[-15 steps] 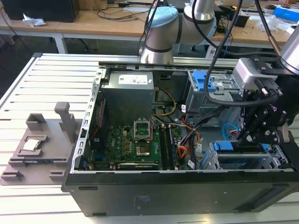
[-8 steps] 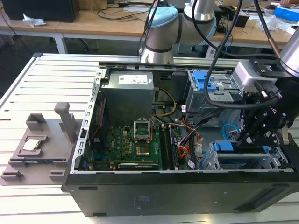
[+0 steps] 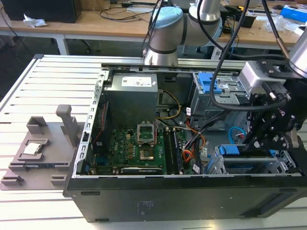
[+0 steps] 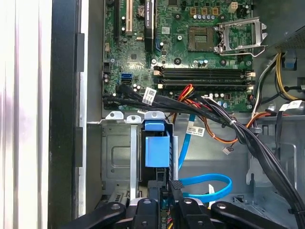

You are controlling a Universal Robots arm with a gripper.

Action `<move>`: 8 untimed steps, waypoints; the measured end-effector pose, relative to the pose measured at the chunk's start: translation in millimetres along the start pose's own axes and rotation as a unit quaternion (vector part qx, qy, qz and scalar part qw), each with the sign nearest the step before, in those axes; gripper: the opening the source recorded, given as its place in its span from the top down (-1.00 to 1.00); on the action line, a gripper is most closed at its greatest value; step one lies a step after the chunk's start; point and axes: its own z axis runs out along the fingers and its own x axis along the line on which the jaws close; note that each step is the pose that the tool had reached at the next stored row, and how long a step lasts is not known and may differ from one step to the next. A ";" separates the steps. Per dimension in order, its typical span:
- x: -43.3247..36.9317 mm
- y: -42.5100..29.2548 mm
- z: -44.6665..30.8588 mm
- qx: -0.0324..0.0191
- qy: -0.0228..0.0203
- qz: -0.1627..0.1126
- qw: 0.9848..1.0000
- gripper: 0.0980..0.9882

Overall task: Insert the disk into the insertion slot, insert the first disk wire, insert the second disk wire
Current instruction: 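Insert the second disk wire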

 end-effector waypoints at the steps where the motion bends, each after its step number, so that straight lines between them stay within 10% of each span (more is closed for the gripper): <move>1: 0.0 0.4 -7.2 0.000 0.000 0.000 1.000 0.69; 8: -3.3 2.4 -44.7 0.000 0.002 0.000 1.000 0.98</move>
